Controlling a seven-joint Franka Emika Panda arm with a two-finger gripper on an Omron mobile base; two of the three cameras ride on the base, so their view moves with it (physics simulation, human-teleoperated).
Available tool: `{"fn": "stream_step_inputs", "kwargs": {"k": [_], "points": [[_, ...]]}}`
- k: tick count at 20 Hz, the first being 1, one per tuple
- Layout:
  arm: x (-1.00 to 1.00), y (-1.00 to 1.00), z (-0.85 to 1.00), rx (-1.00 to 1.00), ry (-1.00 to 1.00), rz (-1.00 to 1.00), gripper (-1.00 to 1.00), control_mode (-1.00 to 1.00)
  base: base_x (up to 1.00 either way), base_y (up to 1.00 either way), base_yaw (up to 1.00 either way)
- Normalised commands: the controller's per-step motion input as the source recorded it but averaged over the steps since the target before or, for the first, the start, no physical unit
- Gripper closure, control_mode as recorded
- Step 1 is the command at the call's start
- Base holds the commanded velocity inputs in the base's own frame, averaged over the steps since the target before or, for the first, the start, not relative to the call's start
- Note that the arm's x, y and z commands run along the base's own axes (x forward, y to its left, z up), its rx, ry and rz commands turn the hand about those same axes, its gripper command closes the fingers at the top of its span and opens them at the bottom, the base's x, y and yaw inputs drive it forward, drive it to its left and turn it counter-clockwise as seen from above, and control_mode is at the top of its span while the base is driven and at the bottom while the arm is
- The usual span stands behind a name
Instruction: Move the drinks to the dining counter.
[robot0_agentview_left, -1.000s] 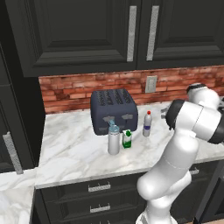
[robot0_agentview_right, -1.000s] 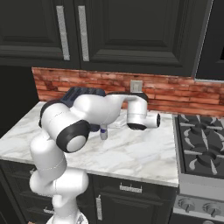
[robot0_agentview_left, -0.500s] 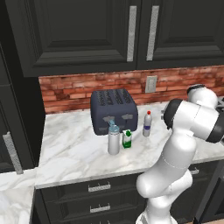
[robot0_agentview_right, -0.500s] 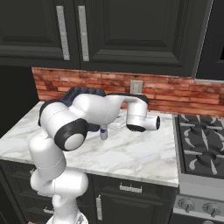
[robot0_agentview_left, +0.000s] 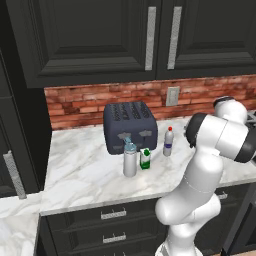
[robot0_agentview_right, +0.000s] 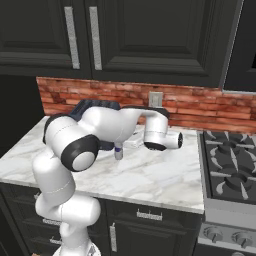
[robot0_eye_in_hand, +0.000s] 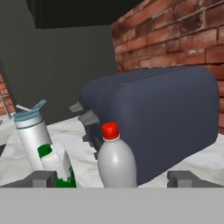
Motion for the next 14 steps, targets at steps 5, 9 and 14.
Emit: {"fn": "stream_step_inputs", "kwargs": {"k": [5, 9, 14], "points": [[0.0, 0.26, 0.0, 0.0, 0.0, 0.03, -1.0, -1.0, 0.0, 0.0, 0.0], [0.0, 0.28, 0.0, 0.0, 0.0, 0.1, -1.0, -1.0, 0.0, 0.0, 0.0], [0.0, 0.13, 0.0, 0.0, 0.02, 0.12, -1.0, -1.0, 0.0, 0.0, 0.0]]}}
